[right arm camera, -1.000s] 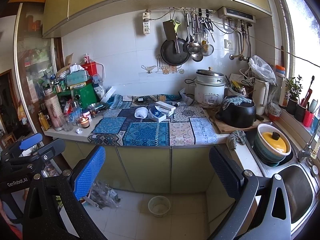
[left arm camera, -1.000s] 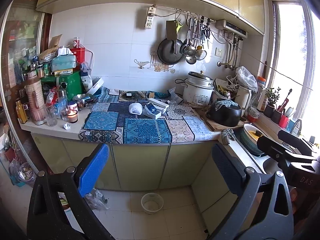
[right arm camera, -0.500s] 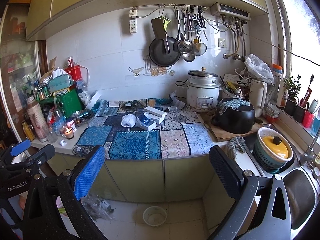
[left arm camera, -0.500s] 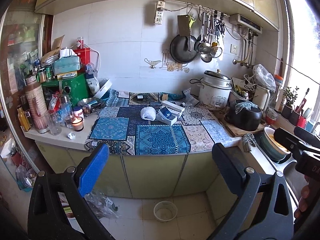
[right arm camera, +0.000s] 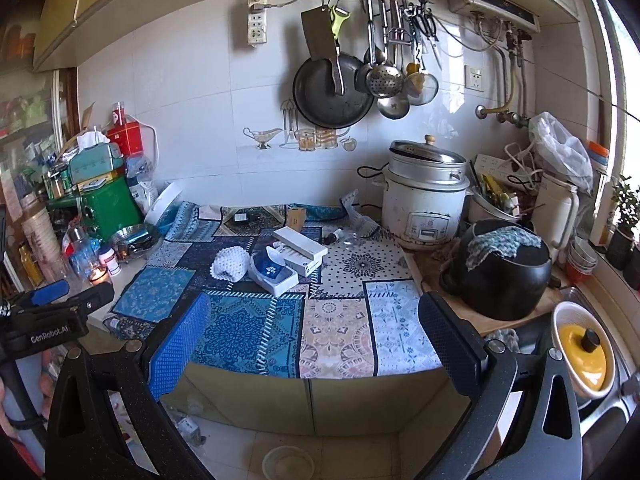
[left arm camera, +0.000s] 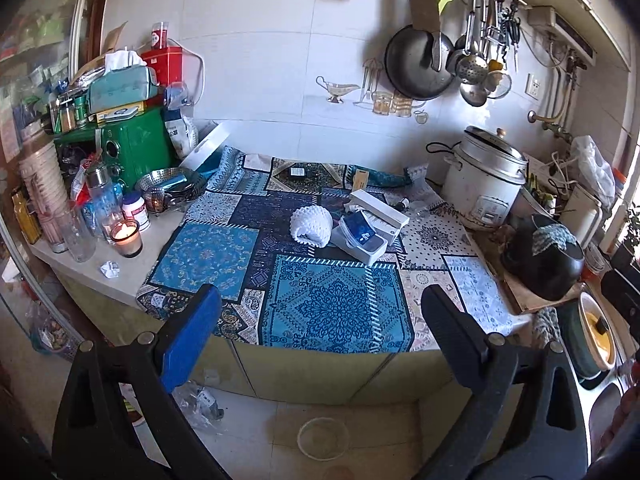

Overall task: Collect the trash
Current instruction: 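Grasp the white foam net with the left tool while the right tool grasps the clear container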

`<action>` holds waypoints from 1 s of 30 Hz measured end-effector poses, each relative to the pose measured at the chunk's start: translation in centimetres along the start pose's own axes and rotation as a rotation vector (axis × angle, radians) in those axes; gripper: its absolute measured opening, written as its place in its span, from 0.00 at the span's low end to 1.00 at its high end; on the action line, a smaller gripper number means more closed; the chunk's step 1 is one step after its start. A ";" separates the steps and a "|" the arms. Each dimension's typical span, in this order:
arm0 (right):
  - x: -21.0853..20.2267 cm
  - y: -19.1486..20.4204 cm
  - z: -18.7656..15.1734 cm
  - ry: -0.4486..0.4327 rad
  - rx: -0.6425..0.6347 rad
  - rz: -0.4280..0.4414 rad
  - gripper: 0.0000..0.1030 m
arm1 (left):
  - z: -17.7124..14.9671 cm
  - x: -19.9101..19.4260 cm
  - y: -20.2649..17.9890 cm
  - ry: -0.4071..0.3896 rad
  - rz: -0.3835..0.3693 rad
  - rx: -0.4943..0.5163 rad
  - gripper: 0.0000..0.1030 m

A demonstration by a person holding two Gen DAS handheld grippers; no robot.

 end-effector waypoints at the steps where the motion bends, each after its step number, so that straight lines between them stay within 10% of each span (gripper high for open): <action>1: 1.1 -0.1 0.2 0.009 -0.010 0.012 1.00 | 0.6 1.1 0.2 0.002 0.017 -0.010 0.98; 18: 18.1 5.0 1.2 0.205 -0.073 0.164 1.00 | 5.1 18.1 6.2 0.120 0.109 -0.086 0.98; 30: 30.3 11.6 0.6 0.421 -0.005 0.182 0.99 | 6.3 31.9 11.7 0.340 -0.039 -0.046 0.98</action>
Point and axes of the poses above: each gripper's, at about its wrist camera, not at the fingertips, and x roughly the way its jaws point, y to its left, z to its top, the point moved 10 cm from there along x, roughly the way its jaws point, and after that the axes turned 13 degrees about -z, right-handed, at the moved point
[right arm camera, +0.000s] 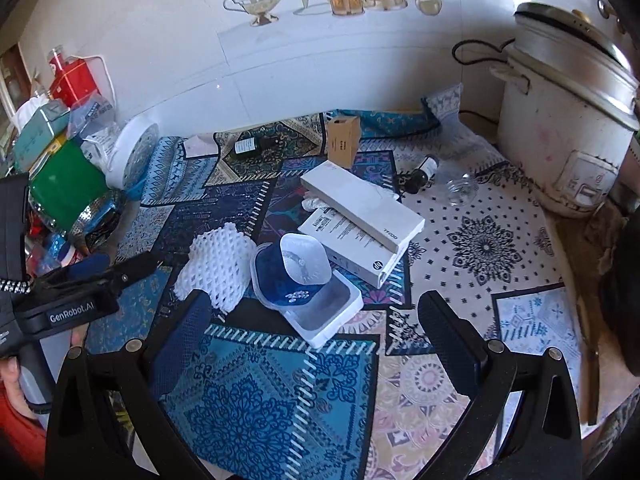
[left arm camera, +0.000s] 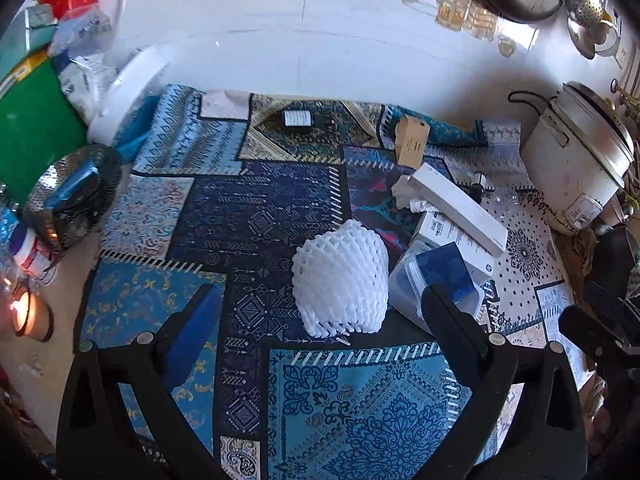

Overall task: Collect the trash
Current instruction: 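Grasp the white foam net with the left tool while the right tool grasps the clear container, then carry the foam net and clear container down toward the floor bin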

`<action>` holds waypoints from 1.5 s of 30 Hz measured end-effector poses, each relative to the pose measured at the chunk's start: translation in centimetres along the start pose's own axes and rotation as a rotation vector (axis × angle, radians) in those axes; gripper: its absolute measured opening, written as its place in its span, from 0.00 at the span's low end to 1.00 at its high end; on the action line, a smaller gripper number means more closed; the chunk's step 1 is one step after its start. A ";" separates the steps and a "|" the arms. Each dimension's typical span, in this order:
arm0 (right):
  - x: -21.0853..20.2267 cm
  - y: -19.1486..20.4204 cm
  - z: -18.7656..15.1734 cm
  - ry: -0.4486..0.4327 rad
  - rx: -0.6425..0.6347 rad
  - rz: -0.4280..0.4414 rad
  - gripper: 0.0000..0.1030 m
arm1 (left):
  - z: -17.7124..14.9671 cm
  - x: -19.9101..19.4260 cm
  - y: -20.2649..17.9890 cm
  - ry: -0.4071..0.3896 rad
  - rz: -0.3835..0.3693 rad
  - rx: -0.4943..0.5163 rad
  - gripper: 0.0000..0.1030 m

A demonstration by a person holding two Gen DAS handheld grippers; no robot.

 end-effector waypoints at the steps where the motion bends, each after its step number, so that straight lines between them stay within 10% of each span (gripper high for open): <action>1: 1.0 0.3 0.2 0.020 0.007 -0.001 0.98 | 0.0 1.1 0.3 0.026 -0.008 -0.005 0.98; 12: 8.6 2.1 0.3 0.215 0.127 0.099 0.79 | -1.0 8.4 0.6 0.225 -0.148 -0.054 0.96; 23: 10.7 3.9 -0.7 0.275 0.125 0.121 0.69 | -2.7 11.0 1.8 0.317 -0.192 -0.144 0.69; 45: 0.3 0.3 -1.3 0.073 0.075 0.143 0.60 | -2.5 -0.4 -3.5 0.048 -0.019 0.013 0.49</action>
Point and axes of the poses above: each gripper's, at about its wrist camera, not at the fingertips, and x roughly the way its jaws point, y to its left, z to its top, the point moved 10 cm from there along x, roughly the way its jaws point, and after that the axes turned 13 degrees about -z, right-handed, at the moved point
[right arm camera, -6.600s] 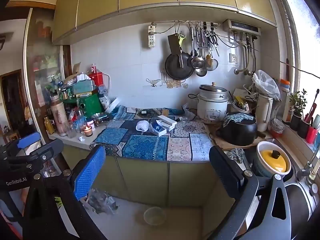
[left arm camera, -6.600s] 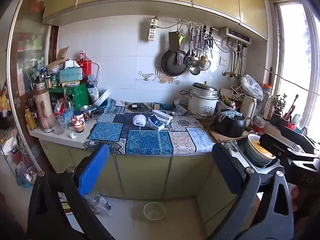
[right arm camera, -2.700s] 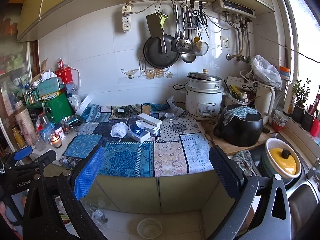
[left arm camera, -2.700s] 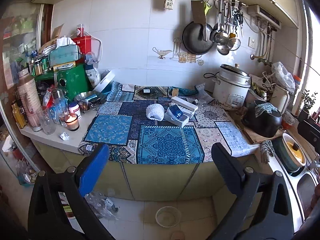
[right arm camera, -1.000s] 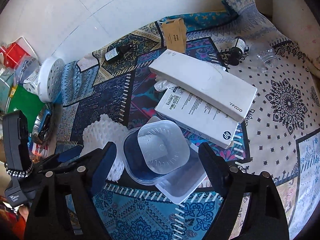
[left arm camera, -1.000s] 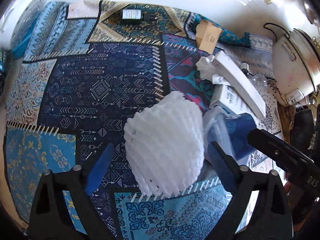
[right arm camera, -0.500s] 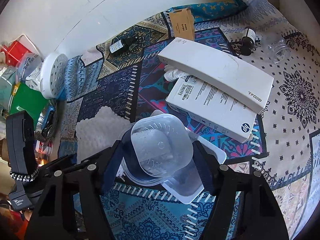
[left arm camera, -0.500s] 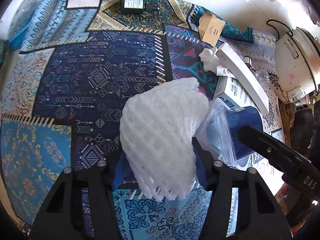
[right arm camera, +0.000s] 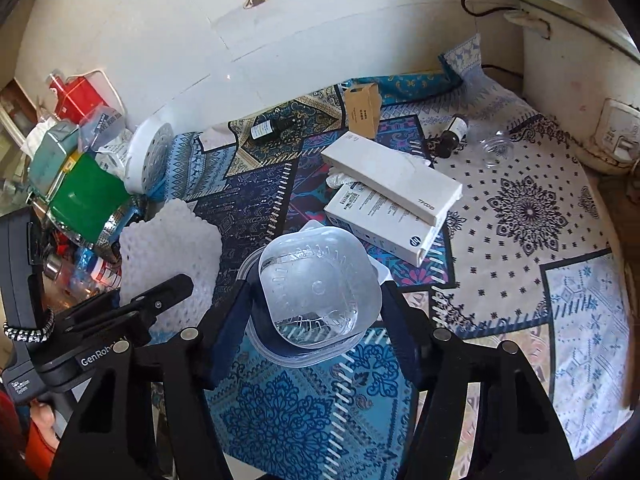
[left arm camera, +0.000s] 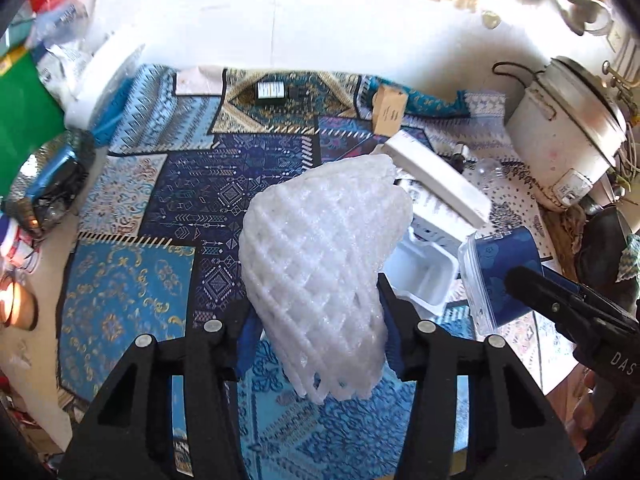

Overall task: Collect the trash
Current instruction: 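Carry the foam net and clear container down toward the floor bin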

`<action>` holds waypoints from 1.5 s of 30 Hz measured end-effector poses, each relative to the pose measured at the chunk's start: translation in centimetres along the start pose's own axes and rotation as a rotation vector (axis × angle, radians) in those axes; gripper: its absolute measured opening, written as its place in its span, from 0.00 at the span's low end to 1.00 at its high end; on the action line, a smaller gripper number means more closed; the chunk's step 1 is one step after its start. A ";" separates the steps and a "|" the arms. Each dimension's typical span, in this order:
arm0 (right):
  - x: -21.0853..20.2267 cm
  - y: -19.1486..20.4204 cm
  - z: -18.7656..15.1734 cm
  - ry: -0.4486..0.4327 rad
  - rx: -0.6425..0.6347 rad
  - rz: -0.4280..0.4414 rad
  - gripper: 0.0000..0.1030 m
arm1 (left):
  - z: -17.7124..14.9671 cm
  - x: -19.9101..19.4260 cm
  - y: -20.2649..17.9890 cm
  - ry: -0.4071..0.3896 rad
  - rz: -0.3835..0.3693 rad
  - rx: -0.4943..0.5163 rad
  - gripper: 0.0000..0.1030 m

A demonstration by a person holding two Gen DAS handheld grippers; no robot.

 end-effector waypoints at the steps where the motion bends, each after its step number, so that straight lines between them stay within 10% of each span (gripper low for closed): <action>1: -0.8 -0.4 -0.3 -0.011 -0.004 -0.002 0.60 | -0.4 -0.8 -0.7 -0.017 0.007 0.004 0.49; 24: -13.7 -3.1 -13.7 -0.071 -0.065 0.015 0.58 | -16.3 -12.5 -10.2 -0.078 0.033 0.008 0.49; 45: -9.6 -2.8 -30.3 0.137 0.004 -0.082 0.58 | -33.7 -9.7 -7.1 0.151 0.008 -0.001 0.49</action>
Point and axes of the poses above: each gripper's, at about its wrist camera, not at the fingertips, and x roughly the way its jaws point, y to its left, z to its top, the point moved 10 cm from there along x, roughly the way its jaws point, and after that the axes turned 13 degrees about -z, right-handed, at the moved point
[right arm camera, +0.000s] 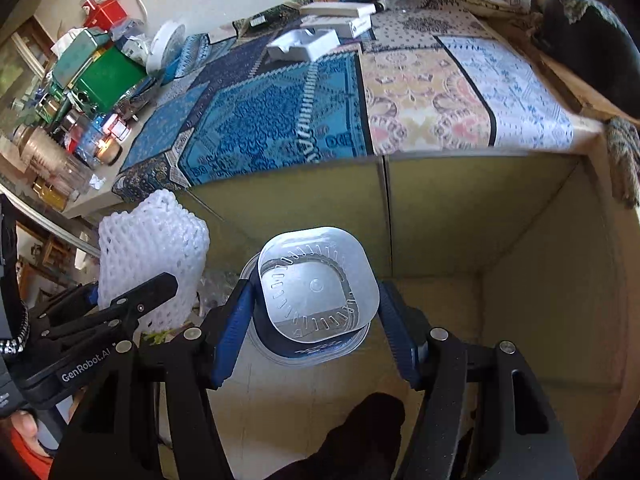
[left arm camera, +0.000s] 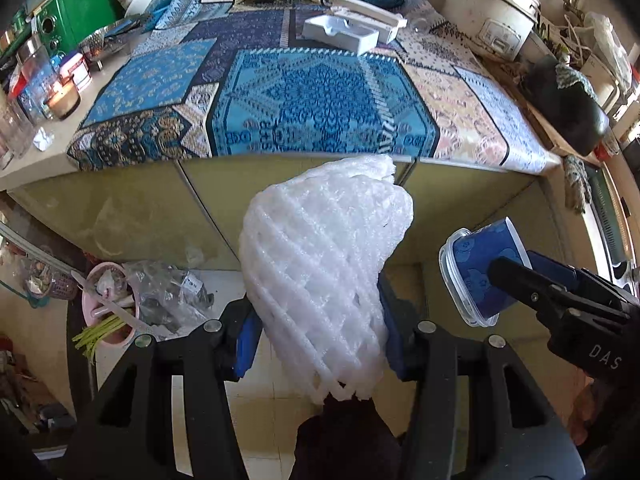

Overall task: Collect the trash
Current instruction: 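Carry the foam net and clear container down toward the floor bin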

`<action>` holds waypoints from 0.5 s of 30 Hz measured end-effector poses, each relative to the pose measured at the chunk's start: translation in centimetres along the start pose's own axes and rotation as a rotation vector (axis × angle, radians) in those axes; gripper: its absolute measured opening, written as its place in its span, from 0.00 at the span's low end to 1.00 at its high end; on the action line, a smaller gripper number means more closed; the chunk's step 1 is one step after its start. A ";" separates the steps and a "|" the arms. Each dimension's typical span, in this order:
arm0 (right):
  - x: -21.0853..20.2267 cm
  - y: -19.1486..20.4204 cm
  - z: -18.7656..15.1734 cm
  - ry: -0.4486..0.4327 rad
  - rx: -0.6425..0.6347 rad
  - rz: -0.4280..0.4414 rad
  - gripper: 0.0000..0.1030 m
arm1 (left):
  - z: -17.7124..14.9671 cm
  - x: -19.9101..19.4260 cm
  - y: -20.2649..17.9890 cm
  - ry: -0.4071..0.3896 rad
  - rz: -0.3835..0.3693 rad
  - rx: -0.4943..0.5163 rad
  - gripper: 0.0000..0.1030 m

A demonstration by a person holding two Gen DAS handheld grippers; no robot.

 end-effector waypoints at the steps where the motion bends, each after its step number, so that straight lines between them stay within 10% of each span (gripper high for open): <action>1: 0.7 -0.3 -0.5 0.017 0.003 -0.005 0.58 | -0.7 0.8 0.3 0.017 0.001 -0.006 0.49; 15: 15.1 -5.2 -6.4 0.211 0.000 -0.033 0.58 | -8.9 17.9 4.3 0.185 -0.009 -0.134 0.49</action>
Point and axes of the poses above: each gripper's, at about its wrist camera, not at the fingertips, and x roughly the way its jaws point, y to its left, z to its top, the point moved 10 cm from there along x, roughly the way its jaws point, and after that the axes turned 13 degrees about -z, right-handed, at the moved point
